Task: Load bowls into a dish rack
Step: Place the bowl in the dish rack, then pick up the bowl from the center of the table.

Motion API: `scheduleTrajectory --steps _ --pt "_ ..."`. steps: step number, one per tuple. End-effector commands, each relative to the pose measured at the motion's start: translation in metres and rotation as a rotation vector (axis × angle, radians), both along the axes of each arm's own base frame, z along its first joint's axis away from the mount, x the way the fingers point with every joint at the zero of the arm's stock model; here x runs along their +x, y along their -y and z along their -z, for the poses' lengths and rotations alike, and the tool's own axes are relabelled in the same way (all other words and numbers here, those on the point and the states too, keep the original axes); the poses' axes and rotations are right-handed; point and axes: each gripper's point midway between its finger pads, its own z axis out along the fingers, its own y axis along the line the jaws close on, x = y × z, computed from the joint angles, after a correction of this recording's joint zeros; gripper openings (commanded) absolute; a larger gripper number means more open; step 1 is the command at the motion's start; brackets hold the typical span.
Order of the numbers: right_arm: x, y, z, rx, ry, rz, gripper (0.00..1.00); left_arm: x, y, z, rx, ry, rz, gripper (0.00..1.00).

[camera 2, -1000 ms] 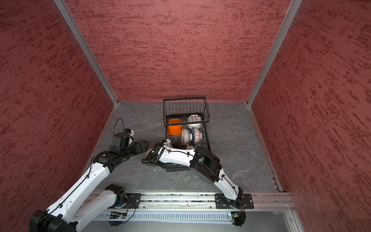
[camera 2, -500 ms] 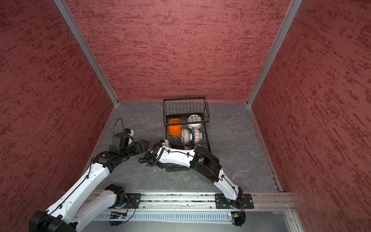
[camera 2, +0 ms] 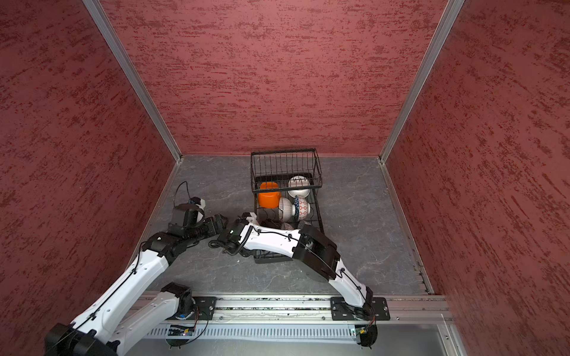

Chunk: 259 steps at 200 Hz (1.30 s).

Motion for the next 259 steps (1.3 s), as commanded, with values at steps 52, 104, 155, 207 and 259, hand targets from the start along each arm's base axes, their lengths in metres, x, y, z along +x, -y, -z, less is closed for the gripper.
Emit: scheduleTrajectory --steps 52,104,155,207,259 --pt "0.009 -0.021 -0.038 0.219 0.051 -0.002 0.66 0.001 -0.001 -0.001 -0.007 0.001 -0.004 0.95" --pt "0.016 -0.04 -0.061 0.42 0.043 -0.04 0.66 -0.007 -0.005 0.005 0.004 -0.078 -0.028 0.95" --pt "0.017 -0.059 -0.08 0.715 -0.014 -0.079 0.66 -0.015 -0.005 0.01 0.004 -0.162 -0.045 0.95" --pt "0.021 -0.068 -0.095 0.921 -0.032 -0.116 0.66 -0.023 -0.002 0.024 -0.001 -0.274 -0.061 0.93" --pt "0.026 -0.076 -0.095 0.971 -0.045 -0.158 0.67 -0.032 0.006 0.034 0.061 -0.339 -0.046 0.92"
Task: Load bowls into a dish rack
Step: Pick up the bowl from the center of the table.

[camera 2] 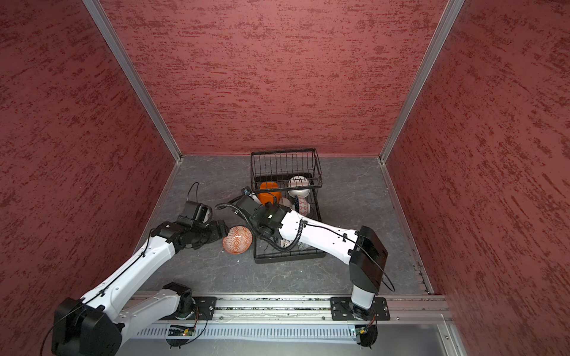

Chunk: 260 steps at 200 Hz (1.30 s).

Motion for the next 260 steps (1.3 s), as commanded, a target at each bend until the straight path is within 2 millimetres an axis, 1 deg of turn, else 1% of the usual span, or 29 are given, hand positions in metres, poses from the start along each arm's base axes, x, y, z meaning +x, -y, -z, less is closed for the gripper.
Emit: scheduleTrajectory --steps 1,37,75,113,176,191,219,249,260 --pt "0.002 -0.013 -0.017 0.095 0.021 -0.043 0.67 -0.002 0.001 -0.002 0.034 -0.023 -0.006 0.92" --pt "0.001 -0.016 -0.021 0.153 0.012 -0.069 0.67 -0.01 0.0 0.008 0.094 -0.076 0.0 0.92" --pt "-0.001 -0.008 -0.023 0.192 0.01 -0.073 0.67 -0.017 0.002 0.019 0.107 -0.109 0.005 0.91" --pt "-0.004 -0.001 -0.024 0.208 0.018 -0.069 0.67 -0.016 0.01 0.024 0.109 -0.114 0.031 0.9" --pt "-0.006 0.003 -0.024 0.219 0.025 -0.067 0.67 -0.019 0.011 0.037 0.137 -0.144 0.031 0.85" --pt "-0.005 0.004 -0.023 0.22 0.026 -0.066 0.67 -0.018 0.01 0.041 0.143 -0.145 0.03 0.83" --pt "-0.006 0.004 -0.022 0.217 0.024 -0.064 0.67 -0.013 0.017 0.045 0.12 -0.124 0.036 0.77" --pt "-0.006 0.005 -0.019 0.214 0.021 -0.062 0.67 -0.009 0.02 0.048 0.113 -0.117 0.037 0.68" --pt "-0.006 0.006 -0.018 0.211 0.02 -0.06 0.67 -0.007 0.021 0.05 0.114 -0.119 0.036 0.62"
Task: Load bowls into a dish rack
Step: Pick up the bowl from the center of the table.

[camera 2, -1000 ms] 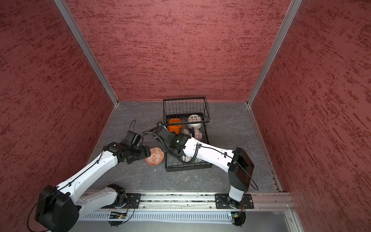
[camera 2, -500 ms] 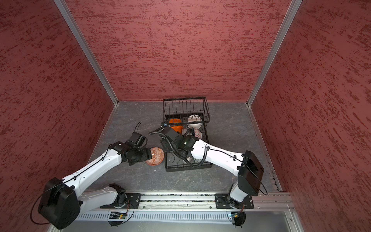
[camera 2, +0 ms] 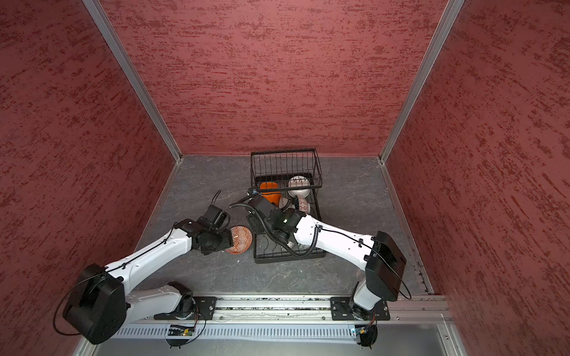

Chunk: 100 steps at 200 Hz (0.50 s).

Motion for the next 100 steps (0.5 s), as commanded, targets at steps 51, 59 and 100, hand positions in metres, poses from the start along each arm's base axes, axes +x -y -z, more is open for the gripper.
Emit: scheduleTrajectory --steps 51,59,100 --pt "-0.0005 0.0024 -0.006 0.027 0.005 0.005 0.67 0.0121 0.0056 0.0104 0.006 0.028 0.006 0.44" --pt "-0.0002 0.0021 -0.005 0.025 0.003 0.005 0.67 0.012 0.0058 0.011 0.008 0.03 0.008 0.42" --pt "0.0005 0.0005 -0.0008 0.01 -0.009 0.006 0.67 0.0136 0.0042 0.0107 0.012 0.055 0.012 0.25"
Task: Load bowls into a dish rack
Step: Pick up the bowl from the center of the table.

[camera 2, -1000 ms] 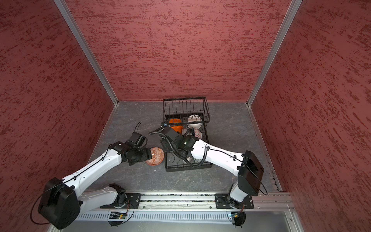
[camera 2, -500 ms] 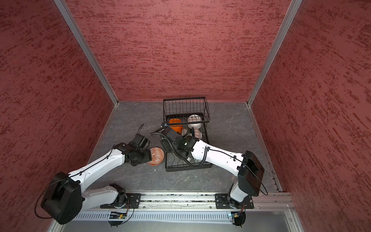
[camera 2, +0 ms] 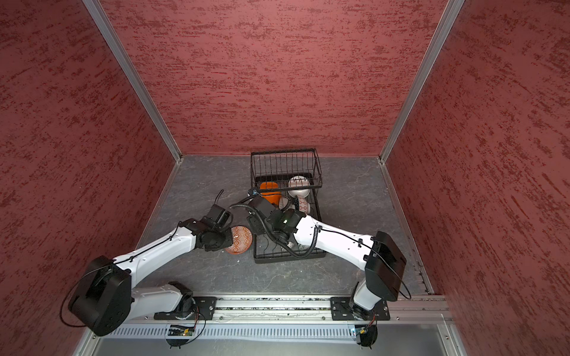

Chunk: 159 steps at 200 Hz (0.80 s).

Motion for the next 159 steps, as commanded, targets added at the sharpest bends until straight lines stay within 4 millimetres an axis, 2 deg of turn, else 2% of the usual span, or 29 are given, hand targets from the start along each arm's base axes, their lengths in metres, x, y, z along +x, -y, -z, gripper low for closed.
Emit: scheduleTrajectory --steps 1,46,96,159 --pt "0.001 -0.001 -0.005 0.017 -0.004 0.005 0.67 0.003 -0.002 0.001 0.012 0.029 0.006 0.25" --pt "0.002 -0.005 -0.002 0.01 -0.019 0.001 0.67 0.001 -0.005 0.001 0.018 0.046 0.006 0.14" --pt "0.0 -0.012 0.003 0.005 -0.051 -0.021 0.67 0.0 -0.009 -0.01 0.012 0.101 -0.002 0.0" --pt "-0.003 -0.023 0.004 0.01 -0.094 -0.049 0.67 -0.001 -0.016 -0.043 -0.022 0.231 -0.017 0.0"
